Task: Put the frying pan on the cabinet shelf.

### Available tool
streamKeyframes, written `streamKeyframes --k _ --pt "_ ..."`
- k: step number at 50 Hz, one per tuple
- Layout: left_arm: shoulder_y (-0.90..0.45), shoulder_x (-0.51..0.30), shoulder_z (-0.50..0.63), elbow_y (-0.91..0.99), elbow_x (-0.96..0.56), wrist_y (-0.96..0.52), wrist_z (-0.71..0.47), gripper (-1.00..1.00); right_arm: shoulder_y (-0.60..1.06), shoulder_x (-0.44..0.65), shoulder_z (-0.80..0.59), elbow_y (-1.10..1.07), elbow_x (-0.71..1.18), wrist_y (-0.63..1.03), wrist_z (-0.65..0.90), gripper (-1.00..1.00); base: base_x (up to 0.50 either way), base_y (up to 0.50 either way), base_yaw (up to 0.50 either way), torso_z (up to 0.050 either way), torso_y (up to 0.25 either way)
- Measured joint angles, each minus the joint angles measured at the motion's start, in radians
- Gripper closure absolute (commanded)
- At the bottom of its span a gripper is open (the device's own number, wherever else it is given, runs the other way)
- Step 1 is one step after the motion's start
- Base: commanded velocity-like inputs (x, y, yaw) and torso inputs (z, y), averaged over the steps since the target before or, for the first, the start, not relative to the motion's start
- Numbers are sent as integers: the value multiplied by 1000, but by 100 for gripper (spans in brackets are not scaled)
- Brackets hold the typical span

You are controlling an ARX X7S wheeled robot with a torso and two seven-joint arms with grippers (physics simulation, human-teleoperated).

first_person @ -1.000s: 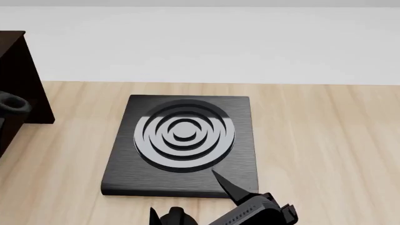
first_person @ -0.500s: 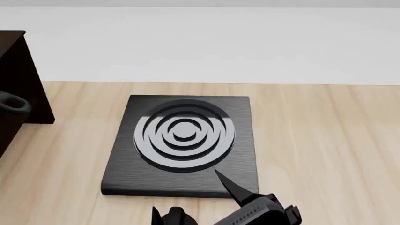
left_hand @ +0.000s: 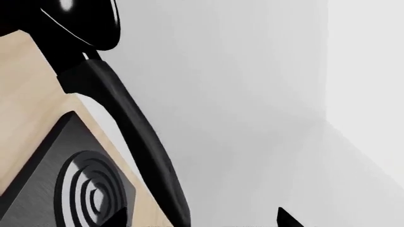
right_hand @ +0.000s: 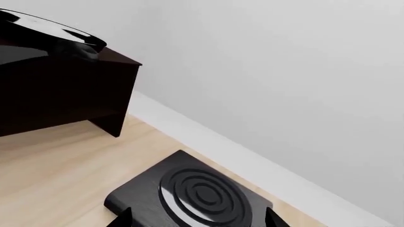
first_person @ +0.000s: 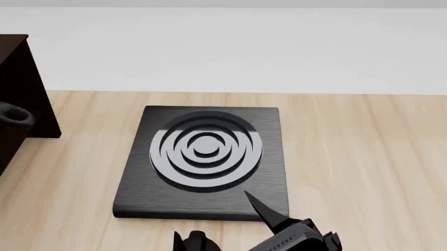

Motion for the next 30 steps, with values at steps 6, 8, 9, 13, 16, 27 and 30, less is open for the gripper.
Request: streamKeyframes --k 6,8,9,13,16,27,30 --pt "29 -5 -18 67 -20 2 -35 -100 -5 1 8 -2 3 -6 5 -100 0 6 -6 0 0" --pt "37 -7 -23 89 -27 4 -46 -100 -6 0 10 -2 3 -8 7 -100 0 6 -9 0 0" --pt "42 -7 -26 100 -31 5 -53 -100 -6 0 12 -3 4 -8 7 -100 0 0 0 0 0" --pt "62 -7 -42 150 -50 12 -79 -100 -6 -1 17 -6 4 -8 9 -100 0 3 -9 0 0" --pt "79 -8 -54 186 -61 14 -95 -100 -4 -2 20 -8 2 -6 10 -100 0 9 -6 0 0" --pt "170 -19 -107 320 -89 8 -142 -100 -2 -8 38 -19 -4 -3 8 -100 0 3 -8 0 0" --pt "192 -27 -121 353 -96 3 -151 -100 -4 -13 47 -22 -9 -5 4 -100 0 4 -6 0 0"
